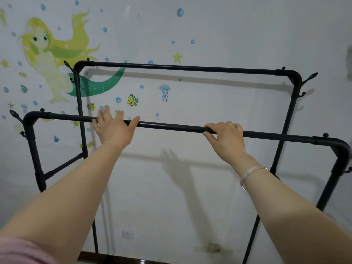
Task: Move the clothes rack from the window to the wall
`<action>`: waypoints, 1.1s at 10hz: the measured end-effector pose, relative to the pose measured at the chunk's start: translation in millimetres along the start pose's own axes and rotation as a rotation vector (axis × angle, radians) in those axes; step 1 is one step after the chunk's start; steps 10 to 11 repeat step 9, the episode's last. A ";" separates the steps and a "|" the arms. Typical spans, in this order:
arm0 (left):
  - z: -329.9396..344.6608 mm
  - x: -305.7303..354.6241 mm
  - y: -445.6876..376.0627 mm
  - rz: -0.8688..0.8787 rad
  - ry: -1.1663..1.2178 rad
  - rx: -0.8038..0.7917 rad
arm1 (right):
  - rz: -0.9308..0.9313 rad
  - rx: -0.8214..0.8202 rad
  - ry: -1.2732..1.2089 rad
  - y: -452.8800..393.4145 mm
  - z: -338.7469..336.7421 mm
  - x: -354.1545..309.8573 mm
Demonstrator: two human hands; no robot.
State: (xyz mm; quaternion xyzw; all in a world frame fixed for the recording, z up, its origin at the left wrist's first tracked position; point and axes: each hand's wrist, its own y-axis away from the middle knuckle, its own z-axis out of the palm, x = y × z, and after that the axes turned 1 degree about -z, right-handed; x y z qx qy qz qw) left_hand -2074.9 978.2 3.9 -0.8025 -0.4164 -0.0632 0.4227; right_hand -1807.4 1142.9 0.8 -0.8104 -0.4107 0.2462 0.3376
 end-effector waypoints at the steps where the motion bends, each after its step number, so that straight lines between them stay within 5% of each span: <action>1: 1.9 2.9 9.2 0.113 0.020 -0.037 | 0.014 0.012 0.003 1.5 -0.9 -2.6; 3: 2.6 10.7 22.9 0.401 0.194 -0.008 | 0.063 0.051 -0.036 8.2 0.5 -2.9; 11: -12.1 13.4 43.6 0.328 0.185 -0.008 | 0.130 0.093 -0.310 37.5 -54.1 -24.5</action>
